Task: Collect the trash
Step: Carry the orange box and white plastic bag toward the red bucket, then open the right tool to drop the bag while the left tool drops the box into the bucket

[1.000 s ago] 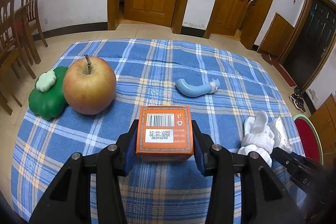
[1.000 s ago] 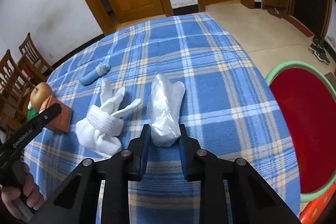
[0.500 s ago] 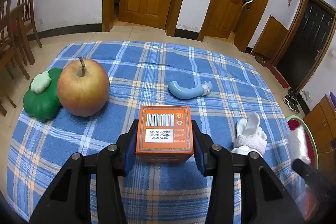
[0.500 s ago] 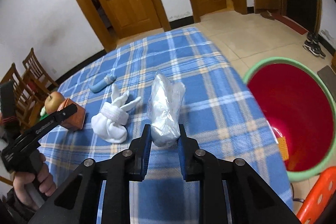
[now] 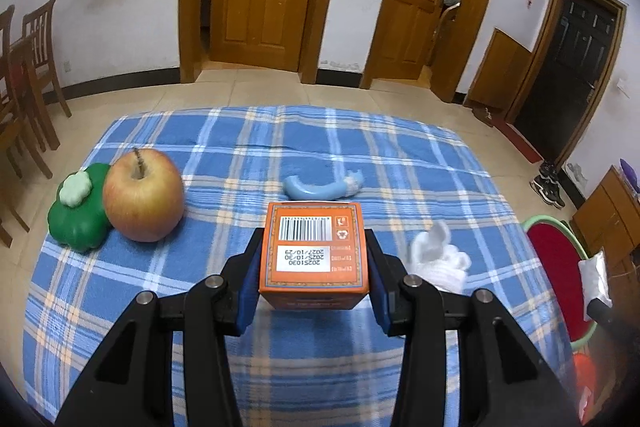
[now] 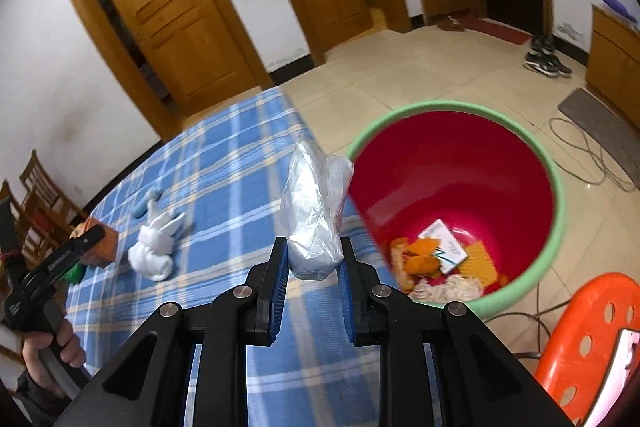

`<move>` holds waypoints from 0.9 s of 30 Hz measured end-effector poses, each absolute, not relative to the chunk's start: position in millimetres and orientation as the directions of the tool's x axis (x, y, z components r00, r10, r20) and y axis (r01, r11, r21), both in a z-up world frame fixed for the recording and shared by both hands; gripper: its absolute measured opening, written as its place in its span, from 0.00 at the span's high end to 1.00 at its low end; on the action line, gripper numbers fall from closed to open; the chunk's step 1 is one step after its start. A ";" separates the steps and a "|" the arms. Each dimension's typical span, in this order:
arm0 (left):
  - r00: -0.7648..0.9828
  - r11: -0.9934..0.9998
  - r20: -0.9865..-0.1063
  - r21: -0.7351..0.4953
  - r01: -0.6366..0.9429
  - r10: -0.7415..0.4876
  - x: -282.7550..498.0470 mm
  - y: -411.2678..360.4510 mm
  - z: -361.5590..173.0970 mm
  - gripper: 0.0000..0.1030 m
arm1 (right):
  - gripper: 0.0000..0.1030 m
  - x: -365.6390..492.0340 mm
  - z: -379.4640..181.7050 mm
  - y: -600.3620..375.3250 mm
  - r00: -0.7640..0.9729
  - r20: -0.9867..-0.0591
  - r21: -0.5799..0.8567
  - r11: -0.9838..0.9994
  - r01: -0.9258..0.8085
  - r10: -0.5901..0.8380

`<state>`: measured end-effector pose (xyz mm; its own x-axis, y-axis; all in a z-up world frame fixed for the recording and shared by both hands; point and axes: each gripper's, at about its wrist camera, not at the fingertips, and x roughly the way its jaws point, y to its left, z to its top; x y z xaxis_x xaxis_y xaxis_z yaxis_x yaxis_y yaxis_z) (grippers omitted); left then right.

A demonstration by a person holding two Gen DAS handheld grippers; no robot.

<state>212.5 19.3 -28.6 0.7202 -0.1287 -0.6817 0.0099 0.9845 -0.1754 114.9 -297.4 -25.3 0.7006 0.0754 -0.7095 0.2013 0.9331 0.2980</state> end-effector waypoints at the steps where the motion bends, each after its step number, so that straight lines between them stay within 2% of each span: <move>1: 0.719 0.984 -0.681 -0.177 0.026 -0.141 210.3 13.6 -24.8 0.55 | 0.77 113.5 -26.3 -303.6 0.701 -0.710 0.301 0.929 0.215 0.068; 6: 0.728 0.985 -0.665 -0.147 0.090 -0.166 199.4 -14.3 -7.3 0.55 | 0.77 109.2 -36.7 -331.2 0.698 -0.713 0.339 0.900 0.274 0.056; 16: 0.660 0.942 -0.674 -0.202 0.269 -0.333 188.9 -91.5 11.5 0.55 | 0.73 108.4 -50.8 -367.9 0.682 -0.728 0.370 0.877 0.306 0.069; 27: 0.574 0.881 -0.697 -0.184 0.436 -0.429 194.5 -193.1 9.3 0.55 | 0.73 98.2 -37.3 -392.8 0.732 -0.679 0.418 0.851 0.319 0.060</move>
